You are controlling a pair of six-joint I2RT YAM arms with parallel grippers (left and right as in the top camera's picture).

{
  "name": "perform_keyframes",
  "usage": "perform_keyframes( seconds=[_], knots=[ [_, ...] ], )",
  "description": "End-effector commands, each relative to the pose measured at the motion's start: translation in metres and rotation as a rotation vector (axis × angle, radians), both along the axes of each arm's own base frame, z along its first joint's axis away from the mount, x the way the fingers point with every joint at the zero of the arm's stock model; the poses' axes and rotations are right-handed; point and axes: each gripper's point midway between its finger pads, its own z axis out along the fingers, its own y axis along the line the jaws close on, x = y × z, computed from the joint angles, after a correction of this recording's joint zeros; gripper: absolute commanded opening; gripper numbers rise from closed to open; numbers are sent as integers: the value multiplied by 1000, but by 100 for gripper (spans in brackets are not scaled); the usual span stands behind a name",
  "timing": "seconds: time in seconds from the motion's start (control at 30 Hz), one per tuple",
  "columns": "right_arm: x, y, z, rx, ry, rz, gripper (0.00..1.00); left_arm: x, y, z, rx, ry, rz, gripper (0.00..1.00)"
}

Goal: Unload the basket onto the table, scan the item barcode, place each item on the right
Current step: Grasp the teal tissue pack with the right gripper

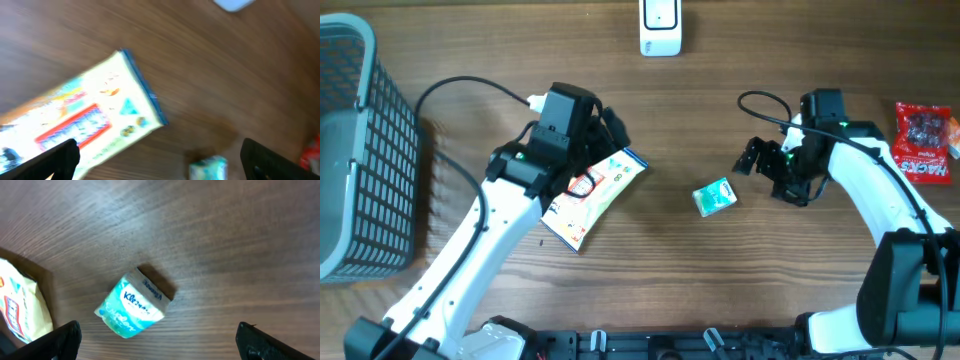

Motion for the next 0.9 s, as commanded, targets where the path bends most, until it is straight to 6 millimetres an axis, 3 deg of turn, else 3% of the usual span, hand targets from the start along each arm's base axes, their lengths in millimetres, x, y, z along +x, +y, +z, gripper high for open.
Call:
perform_keyframes(
  seconds=[0.0, 0.13, 0.3, 0.63, 0.87],
  knots=[
    [-7, 10, -1, -9, 65, -106, 100, -3, 25, -6, 120, 13, 58, 100],
    [-36, 26, -25, -33, 178, -189, 89, -10, 47, -16, 147, 76, 141, 100],
    [-50, 28, -43, -27, 226, -261, 90, -19, 75, -23, 152, 151, 244, 100],
    [-42, 34, -43, 13, 208, -302, 89, -21, 78, -24, 156, 162, 249, 100],
    [-47, 56, -45, -20, 196, -258, 87, -21, 78, -24, 157, 162, 249, 100]
  ],
)
